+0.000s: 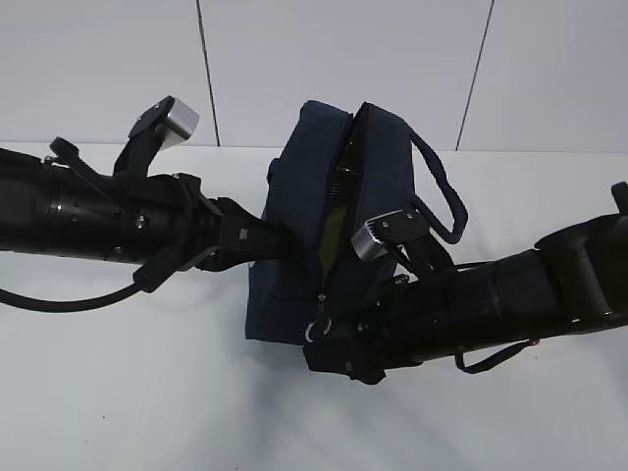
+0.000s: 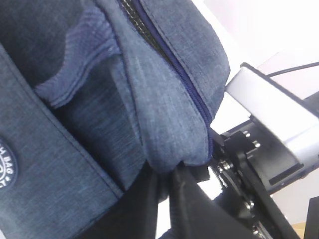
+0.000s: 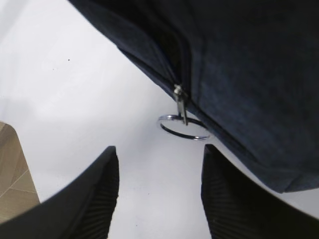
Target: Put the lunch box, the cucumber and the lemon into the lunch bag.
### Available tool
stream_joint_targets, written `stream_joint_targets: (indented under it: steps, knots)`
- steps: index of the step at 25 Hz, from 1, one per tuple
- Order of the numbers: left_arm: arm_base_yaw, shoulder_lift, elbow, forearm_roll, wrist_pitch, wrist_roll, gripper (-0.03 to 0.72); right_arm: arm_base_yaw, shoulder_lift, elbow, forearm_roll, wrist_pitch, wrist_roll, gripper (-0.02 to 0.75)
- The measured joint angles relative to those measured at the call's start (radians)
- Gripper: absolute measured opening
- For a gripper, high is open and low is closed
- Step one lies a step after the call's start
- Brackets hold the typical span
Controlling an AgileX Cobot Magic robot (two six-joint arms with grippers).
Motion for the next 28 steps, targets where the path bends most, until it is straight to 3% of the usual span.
stream_joint_targets:
  steps: [15, 22, 28]
  knots:
    - [0.000, 0.000, 0.000, 0.000, -0.006, 0.000, 0.009, 0.000, 0.097, -0.118, 0.000, -0.014, 0.014, 0.420]
    - [0.000, 0.000, 0.000, 0.000, -0.006, 0.000, 0.009, 0.000, 0.103, -0.118, 0.000, -0.014, 0.018, 0.245]
    - [0.000, 0.000, 0.000, 0.000, -0.006, 0.000, 0.009, 0.000, 0.105, -0.119, 0.000, -0.014, 0.024, 0.214]
